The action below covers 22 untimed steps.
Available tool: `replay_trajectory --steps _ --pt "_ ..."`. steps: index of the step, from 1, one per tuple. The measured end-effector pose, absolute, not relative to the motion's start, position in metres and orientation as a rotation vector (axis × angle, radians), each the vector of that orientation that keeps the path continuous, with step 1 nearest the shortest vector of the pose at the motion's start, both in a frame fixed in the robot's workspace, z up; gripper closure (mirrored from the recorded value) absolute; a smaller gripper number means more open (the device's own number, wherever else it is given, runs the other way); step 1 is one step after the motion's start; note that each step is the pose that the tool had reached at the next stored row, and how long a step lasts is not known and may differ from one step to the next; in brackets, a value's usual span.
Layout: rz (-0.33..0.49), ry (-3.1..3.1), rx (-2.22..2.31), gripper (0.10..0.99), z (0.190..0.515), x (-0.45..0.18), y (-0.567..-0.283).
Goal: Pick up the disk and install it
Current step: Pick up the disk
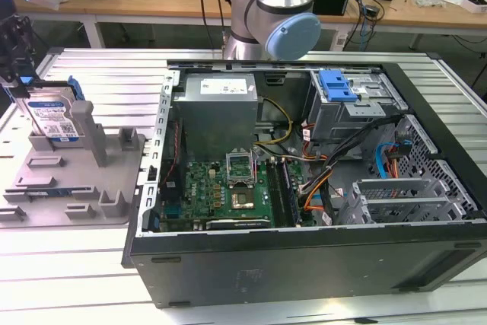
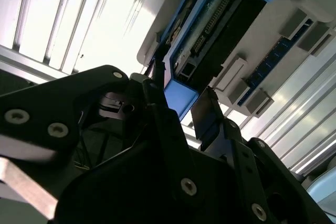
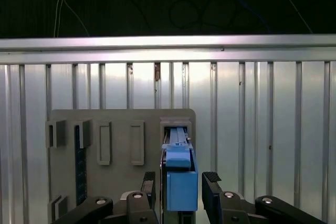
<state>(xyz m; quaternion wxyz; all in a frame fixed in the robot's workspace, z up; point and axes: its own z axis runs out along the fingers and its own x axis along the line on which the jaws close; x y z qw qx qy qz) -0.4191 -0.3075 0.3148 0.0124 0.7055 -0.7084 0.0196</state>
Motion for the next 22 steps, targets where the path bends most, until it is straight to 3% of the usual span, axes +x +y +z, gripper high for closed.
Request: replay_trajectory --steps 22 --pt "0.061 -2.208 2.199 0.604 0.303 -0.419 -0.311"
